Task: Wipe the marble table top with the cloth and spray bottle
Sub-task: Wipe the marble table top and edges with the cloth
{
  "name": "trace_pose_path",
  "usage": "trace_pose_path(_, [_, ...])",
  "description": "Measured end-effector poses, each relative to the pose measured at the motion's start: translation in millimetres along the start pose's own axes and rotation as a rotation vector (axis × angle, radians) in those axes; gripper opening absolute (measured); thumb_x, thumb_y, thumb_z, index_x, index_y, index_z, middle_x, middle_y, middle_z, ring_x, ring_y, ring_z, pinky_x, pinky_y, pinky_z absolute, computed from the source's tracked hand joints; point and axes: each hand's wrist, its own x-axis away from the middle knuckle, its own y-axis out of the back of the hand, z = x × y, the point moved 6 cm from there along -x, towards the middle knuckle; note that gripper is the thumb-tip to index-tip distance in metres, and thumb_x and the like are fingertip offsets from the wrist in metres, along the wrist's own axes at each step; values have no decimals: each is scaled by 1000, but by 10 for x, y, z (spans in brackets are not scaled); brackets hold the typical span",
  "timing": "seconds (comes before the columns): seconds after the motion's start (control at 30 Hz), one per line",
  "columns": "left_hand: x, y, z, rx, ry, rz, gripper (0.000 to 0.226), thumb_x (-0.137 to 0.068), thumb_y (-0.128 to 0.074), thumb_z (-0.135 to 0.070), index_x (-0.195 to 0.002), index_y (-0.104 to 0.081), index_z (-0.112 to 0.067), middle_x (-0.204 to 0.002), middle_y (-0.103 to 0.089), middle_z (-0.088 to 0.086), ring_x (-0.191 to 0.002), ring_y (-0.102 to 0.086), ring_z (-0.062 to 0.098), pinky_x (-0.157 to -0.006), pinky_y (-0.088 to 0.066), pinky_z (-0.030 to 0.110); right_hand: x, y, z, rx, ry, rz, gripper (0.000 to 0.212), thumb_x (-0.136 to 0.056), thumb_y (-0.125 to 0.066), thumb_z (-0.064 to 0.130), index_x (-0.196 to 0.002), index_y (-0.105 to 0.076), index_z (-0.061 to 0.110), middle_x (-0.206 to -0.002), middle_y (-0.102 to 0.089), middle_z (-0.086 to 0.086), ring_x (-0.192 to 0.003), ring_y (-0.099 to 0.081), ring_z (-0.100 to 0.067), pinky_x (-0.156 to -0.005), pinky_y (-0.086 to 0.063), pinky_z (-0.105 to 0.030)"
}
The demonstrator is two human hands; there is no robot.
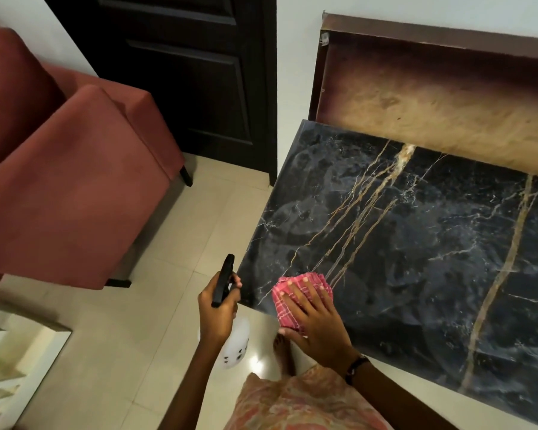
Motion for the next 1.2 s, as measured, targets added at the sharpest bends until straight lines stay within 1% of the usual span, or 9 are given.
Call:
trace_pose_path(0.17, [-44,19,32,6,24,-11,31,-83,-49,17,-79,-61,-11,-69,-55,6,-41,-37,8,-39,-30,19,-168,22,-144,47,118,9,58,-89,-44,60,-139,-43,29,-146,-47,-3,-138,-37,-33,-114,-15,-56])
trace_pose_path(0.27, [-82,0,40,-2,19,0,30,-82,-48,19,-79,-60,-8,-66,-58,-3,-42,-38,8,-39,-32,19,-510,110,-293,76,51,41,64,-85,-43,60,-140,-42,28,-147,-45,-8,-138,-35,-37,-111,-23,-65])
trace_pose_path(0.4, [-141,-23,22,-5,0,15,27,-81,-49,19,-80,-59,-6,-60,-56,-7,-42,-38,7,-40,-31,19,-1086,216,-246,89,-21,47,68,-87,-34,67,-139,-47,26,-147,-44,-10,-138,-34,-40,-109,-12,-66])
trace_pose_path(0.53, [-197,-41,-61,15,-17,30,12,-76,-52,10,-82,-58,0,-57,-50,-5,-41,-34,9,-40,-30,18,-1075,135,54,103,189,24,59,-91,-39,61,-138,-48,26,-145,-47,-6,-136,-39,-34,-110,-17,-65])
trace_pose_path(0.63, [-245,-43,-110,15,-26,18,24,-81,-48,19,-82,-58,-3,-68,-53,3,-42,-36,8,-40,-31,18,-587,31,61,107,356,37,55,-94,-37,61,-140,-44,30,-148,-43,1,-140,-32,-26,-113,-20,-61])
trace_pose_path(0.7, [-271,-28,-108,10,-19,4,30,-82,-48,18,-80,-59,-9,-69,-56,-2,-43,-37,10,-40,-31,19,-362,22,-110,120,416,24,54,-93,-37,63,-138,-45,33,-148,-43,3,-141,-30,-26,-112,-20,-64])
trace_pose_path(0.83, [-293,21,-84,0,-25,-22,30,-83,-49,14,-79,-60,-14,-67,-57,-9,-50,-37,23,-42,-32,23,-612,182,-453,158,302,16,59,-87,-44,62,-140,-41,36,-151,-38,-1,-142,-26,-29,-109,-18,-70])
trace_pose_path(1.0, [-321,39,-53,16,-39,-18,14,-72,-51,-4,-80,-60,-11,-68,-58,-8,-43,-36,14,-39,-31,21,-1440,272,-308,177,104,63,66,-86,-36,65,-142,-41,31,-152,-39,-5,-142,-29,-35,-108,-13,-72])
trace_pose_path(1.2, [-371,14,5,21,-44,-10,13,-70,-53,-6,-81,-60,-9,-68,-57,-3,-44,-36,17,-40,-31,23,-1244,110,131,107,242,-4,58,-88,-41,61,-138,-47,31,-147,-45,0,-139,-35,-29,-110,-12,-69])
